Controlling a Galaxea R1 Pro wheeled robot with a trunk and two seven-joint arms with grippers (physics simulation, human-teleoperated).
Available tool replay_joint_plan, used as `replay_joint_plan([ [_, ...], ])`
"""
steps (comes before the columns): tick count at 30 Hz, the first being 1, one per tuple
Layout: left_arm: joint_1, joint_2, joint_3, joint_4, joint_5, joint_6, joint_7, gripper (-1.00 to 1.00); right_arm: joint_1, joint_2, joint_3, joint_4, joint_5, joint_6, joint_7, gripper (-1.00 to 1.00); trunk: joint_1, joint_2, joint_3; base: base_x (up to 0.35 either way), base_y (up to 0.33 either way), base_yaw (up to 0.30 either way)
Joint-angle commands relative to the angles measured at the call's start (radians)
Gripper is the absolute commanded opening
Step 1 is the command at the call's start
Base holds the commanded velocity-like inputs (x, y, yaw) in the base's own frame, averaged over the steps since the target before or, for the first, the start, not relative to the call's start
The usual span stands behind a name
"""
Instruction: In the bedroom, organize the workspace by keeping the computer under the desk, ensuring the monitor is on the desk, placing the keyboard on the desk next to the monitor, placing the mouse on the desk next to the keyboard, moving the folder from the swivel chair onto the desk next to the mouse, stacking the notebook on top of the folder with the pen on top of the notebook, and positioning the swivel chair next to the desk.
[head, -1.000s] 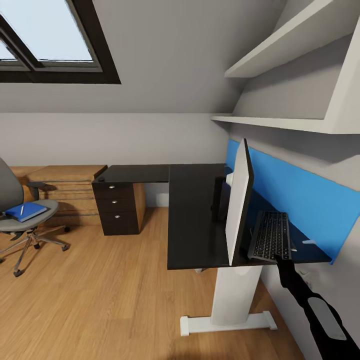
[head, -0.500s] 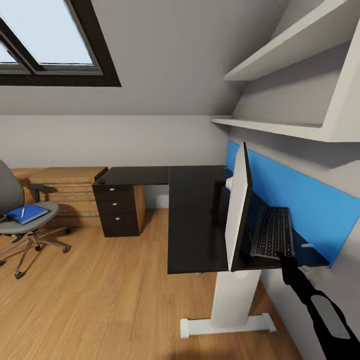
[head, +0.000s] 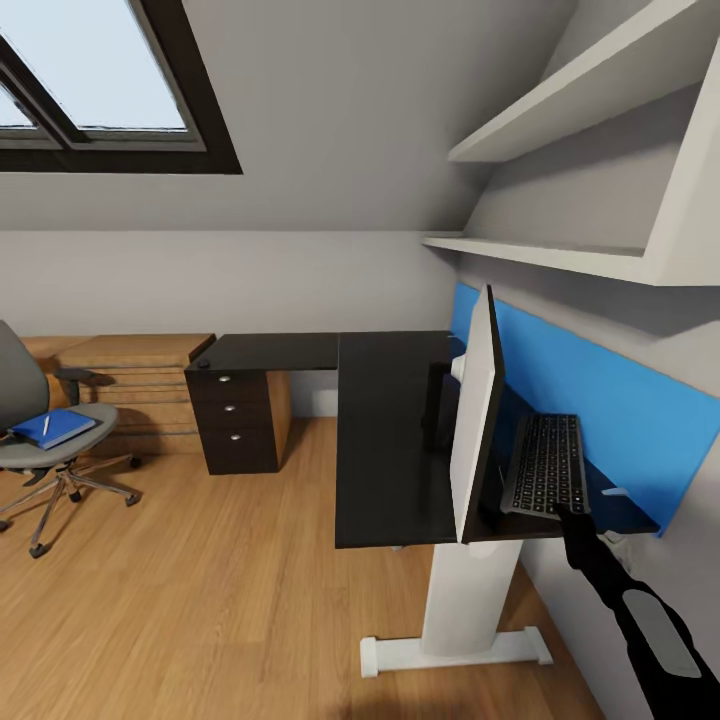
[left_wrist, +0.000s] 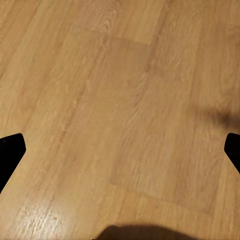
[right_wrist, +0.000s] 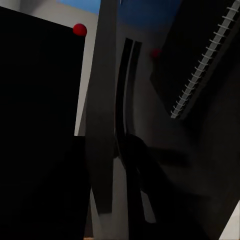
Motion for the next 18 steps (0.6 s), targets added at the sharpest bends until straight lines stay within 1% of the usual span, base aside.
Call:
replay_joint_plan([
  [1, -0.001, 0.001, -0.005, 0.000, 0.009, -0.005, 0.006, 1.00, -0.001, 0.000, -0.003, 0.000, -0.008, 0.007, 0.004, -1.00, 0.000, -0.001, -0.001, 0.000, 0.000, 0.000],
  [5, -0.001, 0.001, -0.005, 0.000, 0.009, -0.006, 0.004, 1.00, -0.001, -0.002, -0.003, 0.001, -0.007, 0.008, 0.004, -1.00, 0.000, -0.001, -0.001, -0.017, 0.000, 0.000],
  [11, -0.001, 0.001, -0.005, 0.000, 0.009, -0.006, 0.004, 1.00, -0.001, -0.002, -0.003, 0.001, -0.007, 0.007, 0.004, -1.00, 0.000, -0.001, -0.001, -0.224, 0.000, 0.000],
  [16, -0.001, 0.001, -0.005, 0.000, 0.009, -0.006, 0.004, 1.00, -0.001, -0.002, -0.003, 0.001, -0.007, 0.007, 0.004, -1.00, 0.000, -0.001, -0.001, -0.089, 0.000, 0.000],
  [18, -0.001, 0.001, -0.005, 0.000, 0.009, -0.006, 0.004, 1.00, -0.001, -0.002, -0.003, 0.001, -0.007, 0.007, 0.004, -1.00, 0.000, -0.001, -0.001, -0.219, 0.000, 0.000],
])
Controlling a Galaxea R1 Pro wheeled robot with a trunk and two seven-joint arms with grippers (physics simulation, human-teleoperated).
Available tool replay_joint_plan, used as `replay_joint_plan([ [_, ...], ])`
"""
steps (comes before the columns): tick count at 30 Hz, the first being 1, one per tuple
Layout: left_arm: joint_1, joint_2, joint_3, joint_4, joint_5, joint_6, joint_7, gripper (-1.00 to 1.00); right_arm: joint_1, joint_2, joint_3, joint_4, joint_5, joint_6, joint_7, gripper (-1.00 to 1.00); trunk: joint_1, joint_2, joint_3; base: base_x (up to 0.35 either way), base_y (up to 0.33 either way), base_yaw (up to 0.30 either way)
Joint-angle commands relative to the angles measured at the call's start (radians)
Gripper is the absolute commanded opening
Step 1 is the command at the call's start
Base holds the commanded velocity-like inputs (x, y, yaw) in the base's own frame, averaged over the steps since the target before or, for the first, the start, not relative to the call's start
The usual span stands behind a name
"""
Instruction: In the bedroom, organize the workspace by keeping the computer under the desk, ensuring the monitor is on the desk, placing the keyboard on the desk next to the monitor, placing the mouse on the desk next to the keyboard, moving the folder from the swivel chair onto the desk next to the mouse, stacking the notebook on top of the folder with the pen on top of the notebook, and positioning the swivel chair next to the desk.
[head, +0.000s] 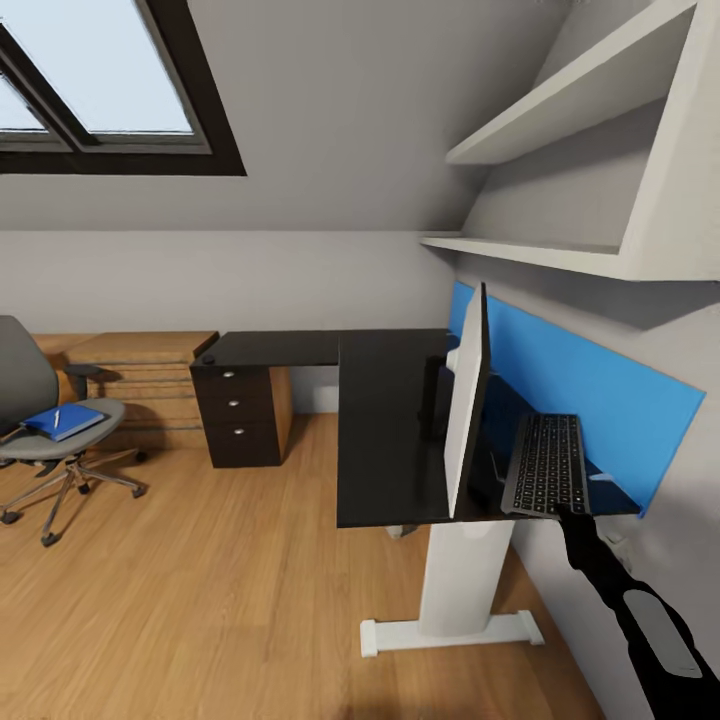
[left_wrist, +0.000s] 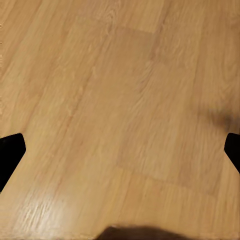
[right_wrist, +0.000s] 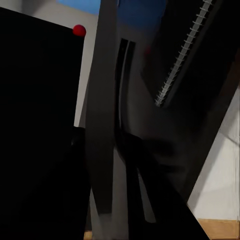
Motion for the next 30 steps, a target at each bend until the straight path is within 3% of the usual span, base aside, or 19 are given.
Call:
replay_joint_plan([
  [1, -0.001, 0.001, -0.005, 0.000, 0.009, -0.005, 0.006, 1.00, -0.001, 0.000, -0.003, 0.000, -0.009, 0.007, 0.004, -1.00, -0.001, -0.001, -0.001, -0.277, 0.000, 0.000],
  [15, -0.001, 0.001, -0.005, 0.000, 0.010, -0.004, 0.006, 1.00, -0.001, 0.001, -0.001, -0.002, -0.008, 0.006, 0.006, -1.00, -0.001, -0.001, -0.001, -0.263, 0.000, 0.000],
  [23, -0.001, 0.002, -0.004, 0.000, 0.010, -0.001, 0.004, 1.00, 0.004, 0.008, 0.001, -0.088, -0.009, 0.005, 0.007, -1.00, -0.001, -0.001, -0.001, -0.257, 0.000, 0.000],
  [30, -0.001, 0.004, -0.002, 0.001, 0.011, 0.000, 0.005, 1.00, 0.010, 0.047, 0.001, -0.145, -0.005, 0.000, 0.006, -1.00, -0.001, -0.001, -0.001, -0.029, 0.000, 0.000],
])
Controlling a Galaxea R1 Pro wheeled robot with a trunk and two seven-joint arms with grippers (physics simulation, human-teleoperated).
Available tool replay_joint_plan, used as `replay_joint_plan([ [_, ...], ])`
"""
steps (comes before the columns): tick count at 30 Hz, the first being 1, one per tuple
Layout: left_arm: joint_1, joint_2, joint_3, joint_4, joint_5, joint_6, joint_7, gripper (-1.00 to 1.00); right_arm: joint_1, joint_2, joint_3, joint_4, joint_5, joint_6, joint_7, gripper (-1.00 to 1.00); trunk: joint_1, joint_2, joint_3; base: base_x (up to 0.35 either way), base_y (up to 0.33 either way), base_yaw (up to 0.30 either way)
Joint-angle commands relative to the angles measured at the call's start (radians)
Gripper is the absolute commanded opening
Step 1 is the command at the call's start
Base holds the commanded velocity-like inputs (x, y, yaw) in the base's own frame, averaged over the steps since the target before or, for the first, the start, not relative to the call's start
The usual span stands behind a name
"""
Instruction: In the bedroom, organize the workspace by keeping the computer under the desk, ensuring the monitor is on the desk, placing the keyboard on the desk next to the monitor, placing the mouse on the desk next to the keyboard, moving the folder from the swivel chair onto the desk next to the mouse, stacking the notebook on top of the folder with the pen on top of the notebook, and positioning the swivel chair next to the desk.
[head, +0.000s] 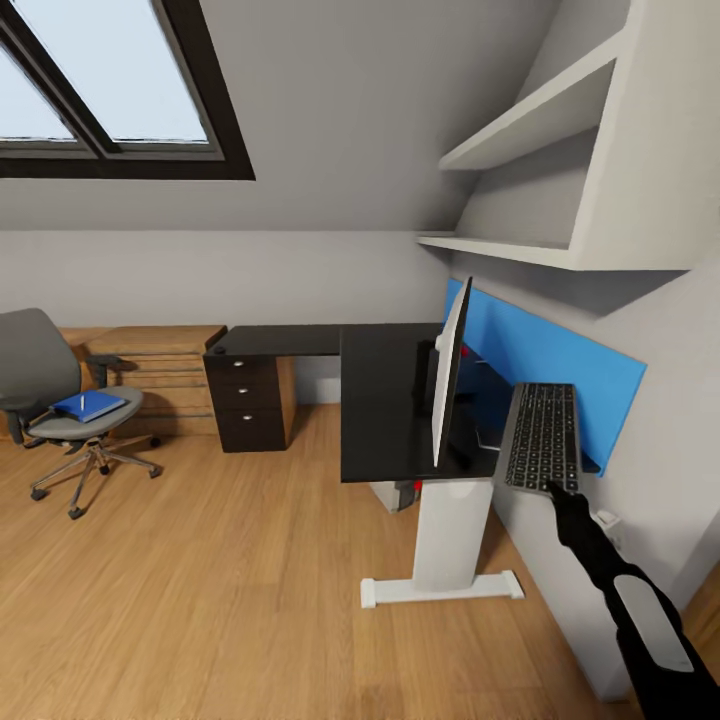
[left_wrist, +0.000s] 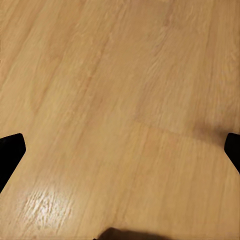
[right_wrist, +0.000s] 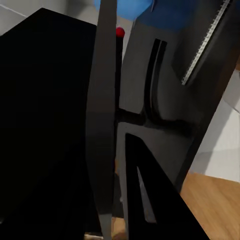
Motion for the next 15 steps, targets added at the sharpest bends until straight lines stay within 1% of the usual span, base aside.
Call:
replay_joint_plan([
  [1, -0.001, 0.001, -0.005, 0.000, 0.009, -0.005, 0.006, 1.00, 0.004, 0.009, -0.003, -0.015, -0.006, 0.006, 0.004, -1.00, 0.000, -0.001, -0.001, -0.004, 0.000, 0.000],
  [5, -0.001, 0.002, -0.005, 0.001, 0.009, -0.005, 0.006, 1.00, 0.040, 0.037, -0.004, -0.090, -0.005, 0.003, 0.001, -1.00, 0.000, -0.001, -0.001, -0.001, 0.000, 0.000],
  [6, -0.001, 0.002, -0.005, 0.001, 0.009, -0.006, 0.006, 1.00, 0.083, 0.072, -0.004, -0.175, -0.005, 0.002, 0.001, -1.00, 0.000, -0.001, -0.001, 0.000, 0.000, 0.000],
  [8, -0.001, 0.002, -0.005, 0.001, 0.009, -0.006, 0.006, 1.00, 0.121, 0.109, -0.004, -0.248, -0.005, 0.002, 0.000, -1.00, 0.000, -0.001, -0.001, 0.000, 0.000, 0.000],
  [9, -0.001, 0.002, -0.005, 0.001, 0.009, -0.006, 0.006, 1.00, 0.152, 0.143, -0.004, -0.297, -0.005, 0.002, 0.000, -1.00, 0.000, -0.001, -0.001, 0.000, 0.000, 0.000],
  [11, -0.001, 0.002, -0.005, 0.001, 0.009, -0.006, 0.006, 1.00, 0.179, 0.183, -0.005, -0.339, -0.005, 0.002, 0.000, -1.00, 0.000, -0.001, -0.001, 0.000, 0.000, 0.000],
  [12, -0.001, 0.002, -0.005, 0.001, 0.009, -0.006, 0.006, 1.00, 0.183, 0.190, -0.005, -0.345, -0.005, 0.002, 0.000, -1.00, 0.000, -0.001, -0.001, 0.000, 0.000, 0.000],
  [14, -0.001, 0.002, -0.005, 0.001, 0.009, -0.006, 0.006, 1.00, 0.197, 0.215, -0.006, -0.366, -0.006, -0.003, -0.003, -1.00, 0.000, -0.001, -0.001, 0.000, 0.000, 0.000],
  [15, -0.001, 0.002, -0.005, 0.001, 0.009, -0.006, 0.006, 1.00, 0.197, 0.217, -0.006, -0.368, -0.006, -0.011, -0.004, -1.00, 0.000, -0.001, -0.001, 0.000, 0.000, 0.000],
])
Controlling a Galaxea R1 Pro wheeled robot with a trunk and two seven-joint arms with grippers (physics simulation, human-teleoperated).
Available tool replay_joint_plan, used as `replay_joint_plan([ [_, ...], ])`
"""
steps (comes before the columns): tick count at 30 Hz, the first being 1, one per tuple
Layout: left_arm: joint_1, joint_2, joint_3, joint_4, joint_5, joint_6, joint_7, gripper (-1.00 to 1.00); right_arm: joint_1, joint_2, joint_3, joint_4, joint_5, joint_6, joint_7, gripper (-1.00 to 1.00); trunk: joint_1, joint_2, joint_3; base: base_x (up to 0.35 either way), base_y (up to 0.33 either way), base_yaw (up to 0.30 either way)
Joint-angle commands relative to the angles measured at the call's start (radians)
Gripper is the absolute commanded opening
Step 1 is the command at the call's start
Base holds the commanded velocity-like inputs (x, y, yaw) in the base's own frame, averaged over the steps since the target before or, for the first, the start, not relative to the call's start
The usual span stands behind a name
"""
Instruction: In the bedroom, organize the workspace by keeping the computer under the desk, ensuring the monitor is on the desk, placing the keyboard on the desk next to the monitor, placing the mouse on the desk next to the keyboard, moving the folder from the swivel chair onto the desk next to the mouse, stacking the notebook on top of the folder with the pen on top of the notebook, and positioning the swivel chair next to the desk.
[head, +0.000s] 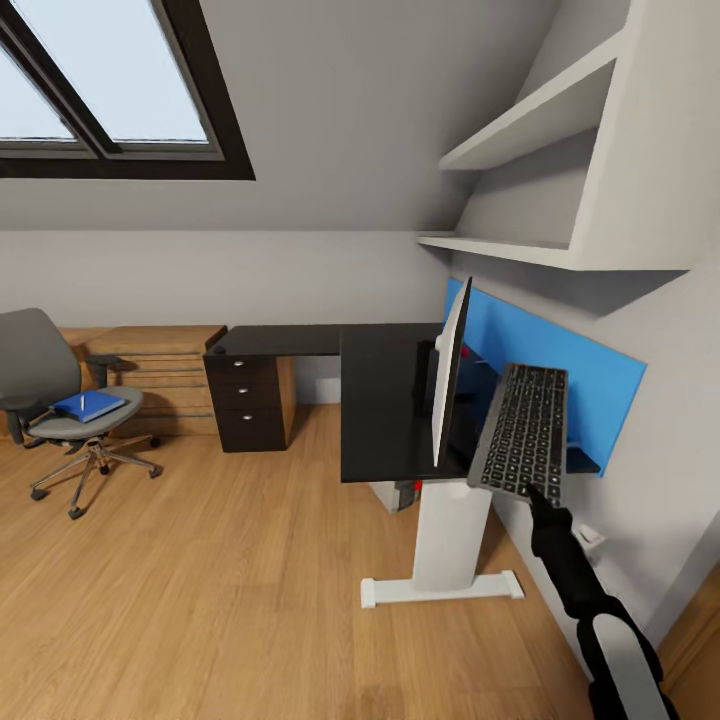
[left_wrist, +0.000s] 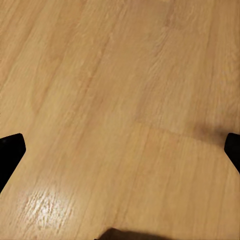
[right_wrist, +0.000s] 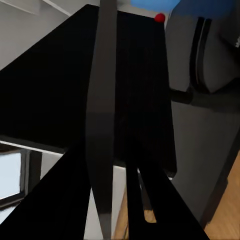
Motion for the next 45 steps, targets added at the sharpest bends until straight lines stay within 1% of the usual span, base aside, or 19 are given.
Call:
replay_joint_plan([
  [1, -0.001, 0.001, -0.005, 0.000, 0.009, -0.005, 0.005, 1.00, 0.000, 0.004, -0.003, -0.001, -0.010, -0.006, 0.003, -1.00, 0.000, -0.001, -0.001, 0.000, 0.000, 0.000],
  [4, -0.001, 0.001, -0.005, 0.000, 0.009, -0.005, 0.005, 1.00, 0.010, 0.039, -0.003, -0.017, -0.011, -0.117, -0.028, -1.00, 0.000, -0.001, -0.001, 0.000, 0.000, 0.000],
  [5, -0.001, 0.001, -0.005, 0.000, 0.009, -0.005, 0.005, 1.00, 0.013, 0.046, -0.003, -0.022, -0.011, -0.139, -0.032, -1.00, 0.000, -0.001, -0.001, 0.000, 0.000, 0.000],
  [6, -0.001, 0.001, -0.005, 0.000, 0.009, -0.005, 0.005, 1.00, 0.025, 0.061, -0.003, -0.032, -0.011, -0.201, -0.041, -1.00, 0.000, -0.001, -0.001, 0.000, 0.000, 0.000],
  [7, -0.001, 0.001, -0.005, 0.000, 0.009, -0.005, 0.005, 1.00, 0.036, 0.069, -0.002, -0.037, -0.012, -0.244, -0.046, -1.00, 0.000, -0.001, -0.001, 0.000, 0.000, 0.000],
  [10, -0.001, 0.001, -0.005, 0.000, 0.009, -0.005, 0.005, 1.00, 0.045, 0.075, 0.001, -0.039, -0.013, -0.278, -0.051, -1.00, 0.000, -0.001, -0.001, 0.000, 0.000, 0.000],
  [13, -0.001, 0.001, -0.005, 0.000, 0.009, -0.006, 0.005, 1.00, 0.049, 0.078, 0.004, -0.037, -0.014, -0.289, -0.052, -1.00, 0.000, -0.001, -0.001, 0.000, 0.000, 0.000],
  [15, -0.001, 0.001, -0.005, 0.000, 0.009, -0.006, 0.005, 1.00, 0.050, 0.078, 0.030, -0.034, -0.016, -0.290, -0.051, -1.00, 0.000, -0.001, -0.001, 0.000, 0.000, 0.000],
  [17, -0.001, 0.001, -0.004, 0.000, 0.009, -0.006, 0.005, 1.00, 0.050, 0.078, 0.046, -0.031, -0.018, -0.290, -0.049, -1.00, 0.000, -0.001, -0.001, 0.000, 0.000, 0.000],
  [25, -0.001, 0.001, -0.004, 0.000, 0.009, -0.006, 0.005, 1.00, 0.050, 0.075, 0.063, -0.028, -0.017, -0.289, -0.030, -1.00, 0.000, -0.001, -0.001, 0.000, 0.000, 0.000],
  [26, -0.001, 0.001, -0.004, 0.000, 0.009, -0.006, 0.005, 1.00, 0.050, 0.073, 0.068, -0.028, -0.015, -0.289, -0.007, -1.00, 0.000, -0.001, -0.001, 0.000, 0.000, 0.000],
  [27, -0.001, 0.006, -0.010, 0.006, 0.006, -0.012, 0.006, 1.00, 0.056, 0.069, 0.075, -0.023, -0.006, -0.295, -0.016, -1.00, 0.000, -0.001, -0.001, 0.000, 0.000, 0.000],
  [28, -0.001, 0.009, -0.012, 0.012, 0.006, -0.018, 0.007, 1.00, 0.061, 0.075, 0.080, -0.017, -0.003, -0.300, -0.021, -1.00, 0.000, -0.001, -0.001, 0.000, 0.000, 0.000],
  [29, -0.001, 0.005, -0.010, 0.017, 0.006, -0.020, 0.008, 1.00, 0.067, 0.077, 0.086, -0.011, -0.002, -0.306, -0.020, -1.00, 0.000, -0.001, -0.001, 0.000, 0.000, 0.000],
  [31, -0.001, 0.005, -0.010, 0.029, 0.006, -0.020, 0.008, 1.00, 0.079, 0.077, 0.097, -0.005, -0.002, -0.307, -0.020, -1.00, 0.000, -0.001, -0.001, 0.000, 0.000, 0.000],
  [32, -0.001, -0.001, -0.006, 0.023, 0.006, -0.019, 0.009, 1.00, 0.073, 0.081, 0.103, -0.010, -0.001, -0.302, -0.018, -1.00, -0.004, 0.006, 0.002, 0.000, 0.000, 0.000],
  [37, -0.001, 0.001, -0.004, -0.006, 0.007, -0.018, 0.010, 1.00, 0.045, 0.054, 0.075, 0.014, -0.005, -0.277, -0.019, -1.00, -0.023, 0.041, 0.018, 0.000, 0.000, 0.000],
  [45, -0.001, 0.003, -0.004, -0.010, 0.007, -0.017, 0.010, 1.00, 0.036, 0.048, 0.028, 0.016, -0.005, -0.275, -0.018, -1.00, -0.054, 0.097, 0.043, 0.000, 0.000, 0.000],
])
